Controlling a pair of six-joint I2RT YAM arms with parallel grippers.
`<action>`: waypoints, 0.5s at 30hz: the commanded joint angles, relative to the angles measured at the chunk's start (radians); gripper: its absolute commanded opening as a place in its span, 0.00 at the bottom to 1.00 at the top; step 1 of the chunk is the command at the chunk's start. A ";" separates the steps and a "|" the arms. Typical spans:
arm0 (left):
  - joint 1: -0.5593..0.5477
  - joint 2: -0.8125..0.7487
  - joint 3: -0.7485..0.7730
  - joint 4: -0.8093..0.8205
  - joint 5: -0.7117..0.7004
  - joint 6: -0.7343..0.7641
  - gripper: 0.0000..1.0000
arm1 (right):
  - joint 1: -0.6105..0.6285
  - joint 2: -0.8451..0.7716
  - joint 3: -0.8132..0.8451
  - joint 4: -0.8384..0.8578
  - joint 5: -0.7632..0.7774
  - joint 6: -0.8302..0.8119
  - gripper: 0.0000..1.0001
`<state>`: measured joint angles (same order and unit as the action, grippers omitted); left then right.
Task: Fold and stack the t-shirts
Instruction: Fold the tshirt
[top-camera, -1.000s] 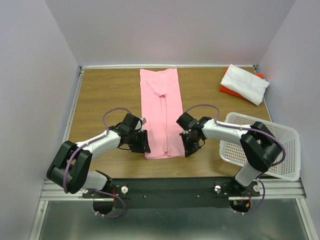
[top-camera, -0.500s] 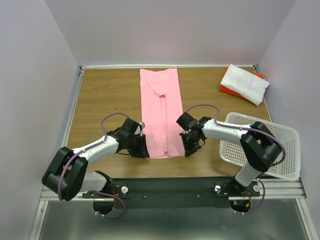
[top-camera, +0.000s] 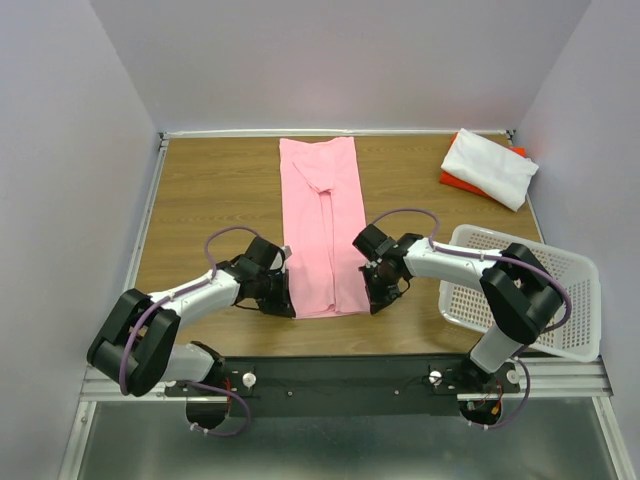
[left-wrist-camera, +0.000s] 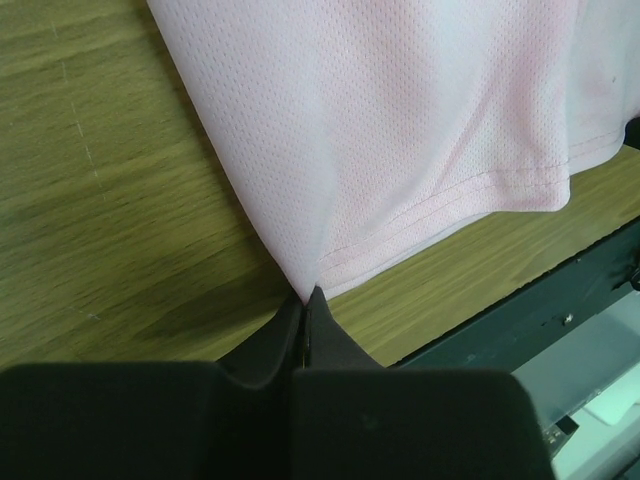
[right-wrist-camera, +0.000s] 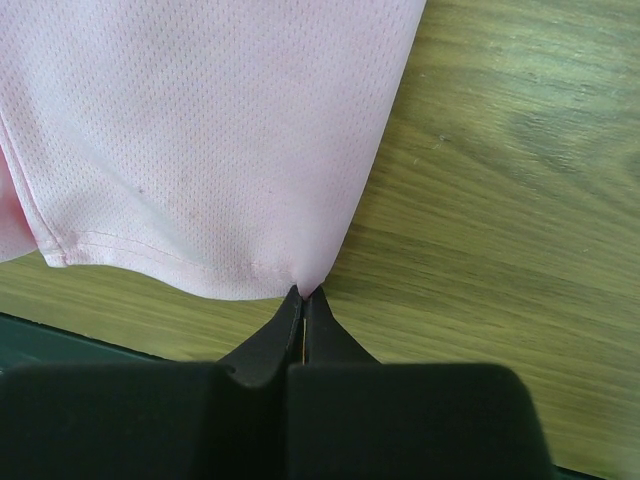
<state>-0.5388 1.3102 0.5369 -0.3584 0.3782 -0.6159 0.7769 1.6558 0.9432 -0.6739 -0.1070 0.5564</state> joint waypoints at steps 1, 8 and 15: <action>-0.006 -0.002 0.012 -0.040 -0.045 0.022 0.00 | -0.004 0.019 0.015 -0.012 0.018 -0.006 0.00; -0.006 -0.019 0.052 -0.079 -0.068 0.025 0.00 | -0.004 -0.008 0.043 -0.056 0.038 0.005 0.00; -0.006 -0.029 0.136 -0.143 -0.114 0.036 0.00 | -0.004 -0.027 0.118 -0.122 0.081 0.010 0.01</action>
<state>-0.5388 1.3071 0.6147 -0.4553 0.3202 -0.6018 0.7769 1.6539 1.0088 -0.7383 -0.0814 0.5571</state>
